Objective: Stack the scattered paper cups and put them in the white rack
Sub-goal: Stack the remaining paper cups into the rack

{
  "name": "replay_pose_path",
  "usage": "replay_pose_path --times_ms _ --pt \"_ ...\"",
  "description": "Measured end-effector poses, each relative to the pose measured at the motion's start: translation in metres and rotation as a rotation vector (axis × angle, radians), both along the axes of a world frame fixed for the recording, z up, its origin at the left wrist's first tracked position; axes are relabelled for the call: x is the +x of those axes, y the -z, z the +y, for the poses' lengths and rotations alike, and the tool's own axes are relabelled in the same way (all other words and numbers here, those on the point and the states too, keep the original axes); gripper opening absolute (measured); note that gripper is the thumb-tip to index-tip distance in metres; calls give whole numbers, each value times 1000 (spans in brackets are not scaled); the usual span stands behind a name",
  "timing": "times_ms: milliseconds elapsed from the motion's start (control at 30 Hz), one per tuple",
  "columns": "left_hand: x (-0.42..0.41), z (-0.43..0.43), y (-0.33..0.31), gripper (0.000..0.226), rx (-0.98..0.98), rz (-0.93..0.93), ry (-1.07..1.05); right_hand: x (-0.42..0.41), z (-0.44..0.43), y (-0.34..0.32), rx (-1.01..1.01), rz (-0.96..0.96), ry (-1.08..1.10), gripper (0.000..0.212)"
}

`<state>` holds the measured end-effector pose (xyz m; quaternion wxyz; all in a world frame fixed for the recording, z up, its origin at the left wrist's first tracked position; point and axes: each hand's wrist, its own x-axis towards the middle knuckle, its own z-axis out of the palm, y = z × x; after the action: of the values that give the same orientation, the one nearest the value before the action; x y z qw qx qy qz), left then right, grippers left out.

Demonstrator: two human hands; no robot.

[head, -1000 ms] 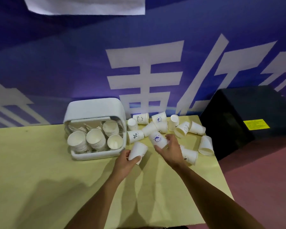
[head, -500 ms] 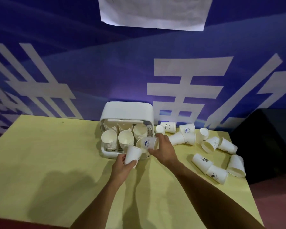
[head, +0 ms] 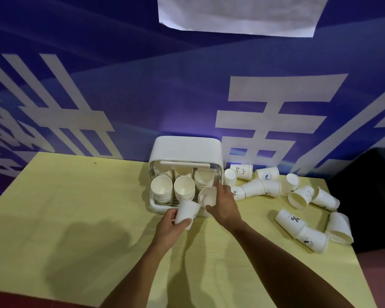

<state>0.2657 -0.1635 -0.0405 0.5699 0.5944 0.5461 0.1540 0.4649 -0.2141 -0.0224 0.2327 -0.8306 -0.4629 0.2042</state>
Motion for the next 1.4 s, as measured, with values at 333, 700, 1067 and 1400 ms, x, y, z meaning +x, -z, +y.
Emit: replay_pose_path --times_ms 333,700,1067,1400 --pt "19 -11 -7 45 -32 -62 74 8 -23 -5 80 408 101 57" --pt "50 -15 -18 51 -17 -121 127 18 -24 -20 138 594 95 58" --pt "35 -18 -4 44 -22 -3 59 13 -17 -18 232 327 187 80" --pt "13 -9 2 41 -27 9 52 -9 -4 1 65 121 112 71"
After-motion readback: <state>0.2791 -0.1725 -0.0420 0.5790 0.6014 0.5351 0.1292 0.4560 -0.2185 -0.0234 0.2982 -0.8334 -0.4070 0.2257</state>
